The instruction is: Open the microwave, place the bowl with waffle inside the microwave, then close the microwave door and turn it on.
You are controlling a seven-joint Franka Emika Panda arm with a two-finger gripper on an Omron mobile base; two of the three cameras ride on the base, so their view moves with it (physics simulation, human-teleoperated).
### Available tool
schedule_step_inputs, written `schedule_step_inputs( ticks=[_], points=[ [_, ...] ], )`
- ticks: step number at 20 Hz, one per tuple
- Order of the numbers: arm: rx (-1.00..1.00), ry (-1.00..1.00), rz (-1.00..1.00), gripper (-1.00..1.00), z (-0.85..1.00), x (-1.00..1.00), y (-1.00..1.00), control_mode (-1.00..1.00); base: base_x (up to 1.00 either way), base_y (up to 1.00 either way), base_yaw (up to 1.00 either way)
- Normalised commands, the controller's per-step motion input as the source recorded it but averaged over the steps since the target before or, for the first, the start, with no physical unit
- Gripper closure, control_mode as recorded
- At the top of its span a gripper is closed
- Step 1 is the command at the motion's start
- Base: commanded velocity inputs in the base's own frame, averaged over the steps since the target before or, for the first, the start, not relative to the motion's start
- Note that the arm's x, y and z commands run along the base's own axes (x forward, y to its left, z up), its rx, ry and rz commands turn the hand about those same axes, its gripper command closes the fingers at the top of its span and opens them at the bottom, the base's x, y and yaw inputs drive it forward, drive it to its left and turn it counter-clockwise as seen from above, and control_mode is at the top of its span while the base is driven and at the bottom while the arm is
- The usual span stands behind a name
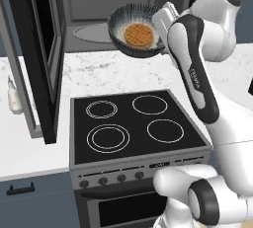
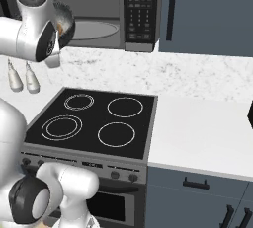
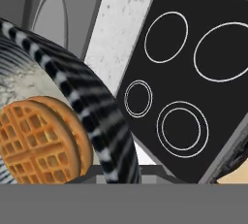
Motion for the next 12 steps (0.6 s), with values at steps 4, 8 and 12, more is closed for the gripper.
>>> schedule_step_inputs(
  ticks=[4,8,12],
  points=[
    [0.0,0.01,-0.18,1.0,0.07,0.78,0.27,-1.0,0.0,0.0,0.0],
    [-0.01,0.03,-0.13,1.0,0.12,0.56,0.07,-1.0,0.0,0.0,0.0],
    [0.0,0.08,-0.08,1.0,0.15,0.84,0.0,-1.0,0.0,0.0,0.0]
  ],
)
